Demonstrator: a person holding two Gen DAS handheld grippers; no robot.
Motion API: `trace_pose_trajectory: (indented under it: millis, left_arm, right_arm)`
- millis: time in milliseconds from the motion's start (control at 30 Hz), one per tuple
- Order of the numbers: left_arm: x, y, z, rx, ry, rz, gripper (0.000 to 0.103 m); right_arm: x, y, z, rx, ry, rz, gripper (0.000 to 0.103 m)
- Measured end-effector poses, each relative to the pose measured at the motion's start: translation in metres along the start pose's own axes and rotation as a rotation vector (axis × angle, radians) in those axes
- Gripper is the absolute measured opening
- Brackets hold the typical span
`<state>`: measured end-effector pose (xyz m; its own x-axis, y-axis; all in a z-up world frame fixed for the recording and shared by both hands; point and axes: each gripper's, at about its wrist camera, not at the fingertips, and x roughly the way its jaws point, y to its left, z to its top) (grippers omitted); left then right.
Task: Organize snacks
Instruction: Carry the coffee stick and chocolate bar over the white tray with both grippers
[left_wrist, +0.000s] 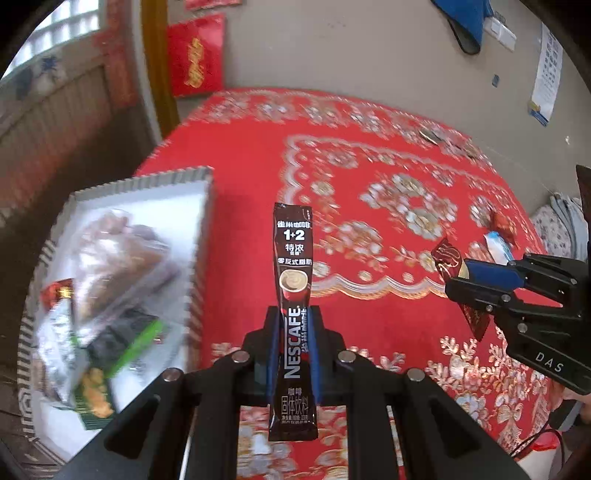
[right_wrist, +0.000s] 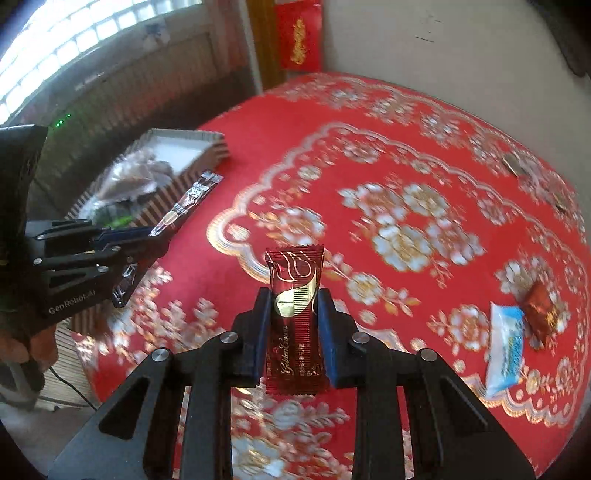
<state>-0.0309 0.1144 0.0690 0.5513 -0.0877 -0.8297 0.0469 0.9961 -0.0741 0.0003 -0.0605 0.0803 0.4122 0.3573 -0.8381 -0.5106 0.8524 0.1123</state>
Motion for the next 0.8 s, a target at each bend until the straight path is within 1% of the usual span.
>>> trace_pose_trajectory:
  millis: [133,400,800]
  left_arm:
    - [-0.013,0.019,0.0,-0.022,-0.041,0.04,0.016]
    - [-0.032,0.062,-0.001,-0.088,-0.083,0.1,0.016]
    - [-0.043,0.136,-0.005,-0.209,-0.099,0.176,0.016]
  right_arm:
    - [0.003,0.019,0.013,-0.026,-0.014,0.026,0.024]
    - [0.01,0.059,0.044,-0.076,-0.042,0.086,0.024]
    - [0.035,0.122,0.082,-0.165,-0.047,0.165,0.024]
